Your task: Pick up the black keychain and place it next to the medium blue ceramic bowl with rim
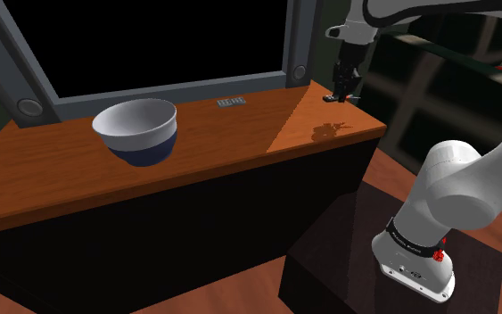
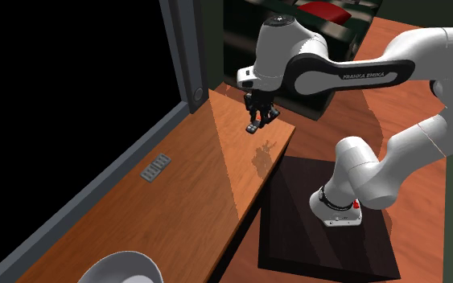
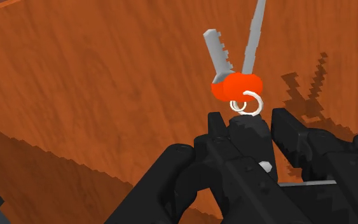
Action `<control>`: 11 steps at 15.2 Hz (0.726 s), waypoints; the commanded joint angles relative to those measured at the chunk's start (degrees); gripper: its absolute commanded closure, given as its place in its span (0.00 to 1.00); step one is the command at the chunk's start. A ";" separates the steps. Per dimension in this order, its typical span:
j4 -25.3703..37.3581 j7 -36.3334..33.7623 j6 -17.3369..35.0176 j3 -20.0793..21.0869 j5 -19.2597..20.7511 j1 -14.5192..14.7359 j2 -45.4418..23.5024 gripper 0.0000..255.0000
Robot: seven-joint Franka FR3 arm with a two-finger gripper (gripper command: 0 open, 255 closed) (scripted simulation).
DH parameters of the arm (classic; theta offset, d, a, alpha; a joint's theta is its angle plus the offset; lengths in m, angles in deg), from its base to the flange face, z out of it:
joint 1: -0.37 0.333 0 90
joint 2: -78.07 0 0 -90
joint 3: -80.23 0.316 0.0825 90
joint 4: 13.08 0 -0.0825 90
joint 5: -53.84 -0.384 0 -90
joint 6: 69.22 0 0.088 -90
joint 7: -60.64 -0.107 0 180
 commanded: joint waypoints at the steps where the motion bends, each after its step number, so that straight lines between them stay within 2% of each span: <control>1: 1.74 0.09 -1.48 0.22 -0.26 0.16 -0.28 1.00; 11: 10.35 0.36 -8.73 1.34 -1.46 0.87 -1.69 1.00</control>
